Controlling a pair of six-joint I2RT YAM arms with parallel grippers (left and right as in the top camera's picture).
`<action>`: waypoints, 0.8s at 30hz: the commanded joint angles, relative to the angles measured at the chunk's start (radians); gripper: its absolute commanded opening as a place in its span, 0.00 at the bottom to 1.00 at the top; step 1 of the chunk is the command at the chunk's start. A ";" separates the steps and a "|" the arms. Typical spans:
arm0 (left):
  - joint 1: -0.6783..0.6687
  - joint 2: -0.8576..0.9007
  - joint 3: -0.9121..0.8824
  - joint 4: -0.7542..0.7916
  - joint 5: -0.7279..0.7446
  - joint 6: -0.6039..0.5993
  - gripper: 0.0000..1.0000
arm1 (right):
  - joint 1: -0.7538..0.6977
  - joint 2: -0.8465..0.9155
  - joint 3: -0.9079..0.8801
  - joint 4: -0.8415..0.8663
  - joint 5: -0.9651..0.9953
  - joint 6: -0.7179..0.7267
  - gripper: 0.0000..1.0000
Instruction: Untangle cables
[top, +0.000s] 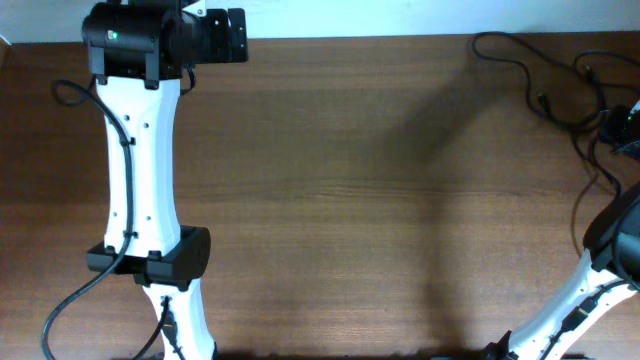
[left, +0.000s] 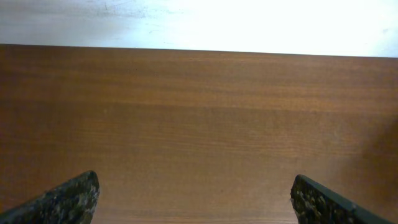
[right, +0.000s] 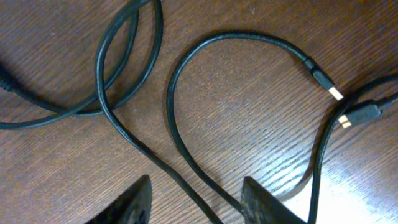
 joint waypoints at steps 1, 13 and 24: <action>0.003 0.000 0.001 -0.003 0.007 -0.012 0.99 | 0.004 0.000 -0.003 0.020 0.001 0.015 0.48; 0.003 0.000 0.001 -0.013 0.007 -0.012 0.99 | 0.006 0.112 -0.023 0.004 -0.021 0.015 0.50; 0.003 0.000 0.001 -0.036 0.007 -0.012 0.99 | 0.003 0.114 -0.023 0.027 -0.017 0.014 0.51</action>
